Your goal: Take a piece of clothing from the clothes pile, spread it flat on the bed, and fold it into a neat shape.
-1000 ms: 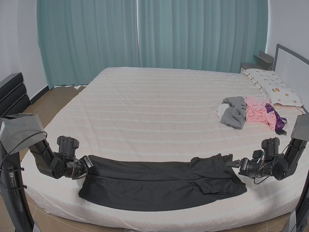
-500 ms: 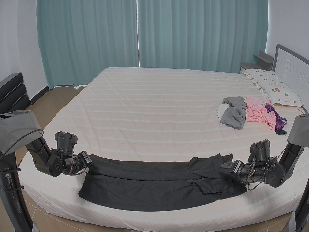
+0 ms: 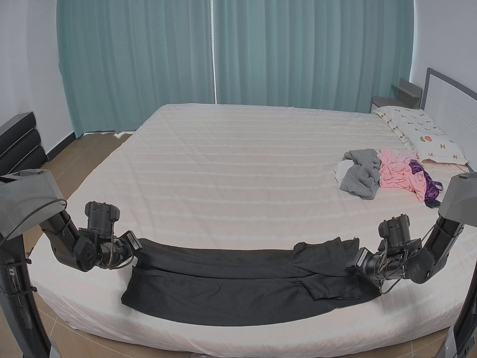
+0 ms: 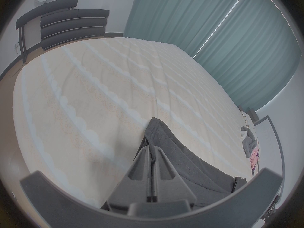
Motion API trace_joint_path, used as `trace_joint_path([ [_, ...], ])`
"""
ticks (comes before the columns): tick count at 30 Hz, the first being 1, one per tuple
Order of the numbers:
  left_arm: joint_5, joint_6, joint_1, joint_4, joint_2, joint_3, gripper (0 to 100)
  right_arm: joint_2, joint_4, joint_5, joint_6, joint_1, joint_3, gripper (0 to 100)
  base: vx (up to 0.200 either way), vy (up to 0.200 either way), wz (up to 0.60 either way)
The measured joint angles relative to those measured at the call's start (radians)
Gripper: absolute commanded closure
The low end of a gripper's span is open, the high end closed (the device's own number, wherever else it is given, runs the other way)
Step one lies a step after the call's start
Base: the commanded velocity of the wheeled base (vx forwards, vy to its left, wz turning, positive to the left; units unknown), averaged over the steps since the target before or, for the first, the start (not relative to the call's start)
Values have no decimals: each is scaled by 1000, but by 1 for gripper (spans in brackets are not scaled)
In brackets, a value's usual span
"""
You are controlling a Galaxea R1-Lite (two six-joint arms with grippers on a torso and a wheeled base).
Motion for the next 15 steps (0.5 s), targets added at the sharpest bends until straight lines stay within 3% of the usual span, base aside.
trace_joint_path([
  [15, -2, 1, 1, -1, -36, 3, 100, -19, 43, -2, 4, -34, -56, 100, 0, 0, 0],
])
